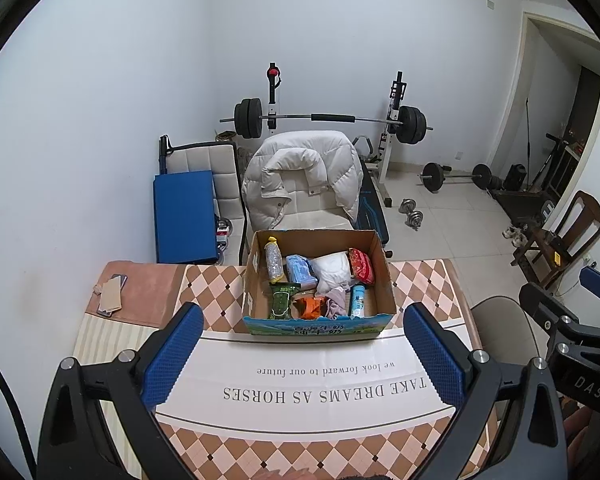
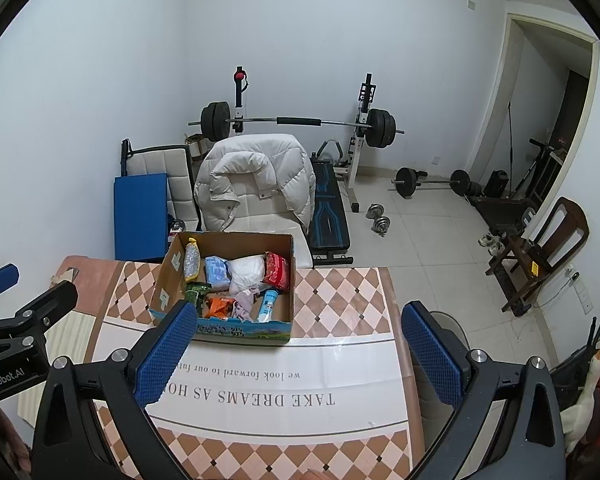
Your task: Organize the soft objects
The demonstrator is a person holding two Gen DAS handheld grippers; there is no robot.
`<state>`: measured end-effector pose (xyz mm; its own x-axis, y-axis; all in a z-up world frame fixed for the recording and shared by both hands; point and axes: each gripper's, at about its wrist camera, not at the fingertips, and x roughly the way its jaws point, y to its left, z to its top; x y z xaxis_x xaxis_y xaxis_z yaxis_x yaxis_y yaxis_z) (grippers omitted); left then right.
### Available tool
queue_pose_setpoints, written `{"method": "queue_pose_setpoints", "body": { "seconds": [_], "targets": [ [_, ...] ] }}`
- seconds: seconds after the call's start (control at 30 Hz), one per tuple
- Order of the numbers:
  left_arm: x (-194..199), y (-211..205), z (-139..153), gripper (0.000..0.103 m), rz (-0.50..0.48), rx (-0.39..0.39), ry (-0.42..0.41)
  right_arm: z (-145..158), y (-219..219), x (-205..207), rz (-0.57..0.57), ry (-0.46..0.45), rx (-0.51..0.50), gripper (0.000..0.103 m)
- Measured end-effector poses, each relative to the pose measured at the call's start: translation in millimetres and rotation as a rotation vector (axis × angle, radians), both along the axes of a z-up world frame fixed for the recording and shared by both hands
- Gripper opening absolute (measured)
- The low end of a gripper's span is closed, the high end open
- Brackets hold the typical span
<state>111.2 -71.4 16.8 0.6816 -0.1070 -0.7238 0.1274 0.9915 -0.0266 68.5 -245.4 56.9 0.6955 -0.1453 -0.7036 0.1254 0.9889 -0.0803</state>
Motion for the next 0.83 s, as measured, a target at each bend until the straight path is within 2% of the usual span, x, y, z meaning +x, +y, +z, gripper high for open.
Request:
{"method": "queue_pose_setpoints", "body": {
  "seconds": [0.83],
  "targets": [
    [-8.5,7.8,4.6,0.102,0.023,-0.008,-0.012,2.2,4.2,-0.7,0.005,0.005,0.009,0.103]
  ]
}}
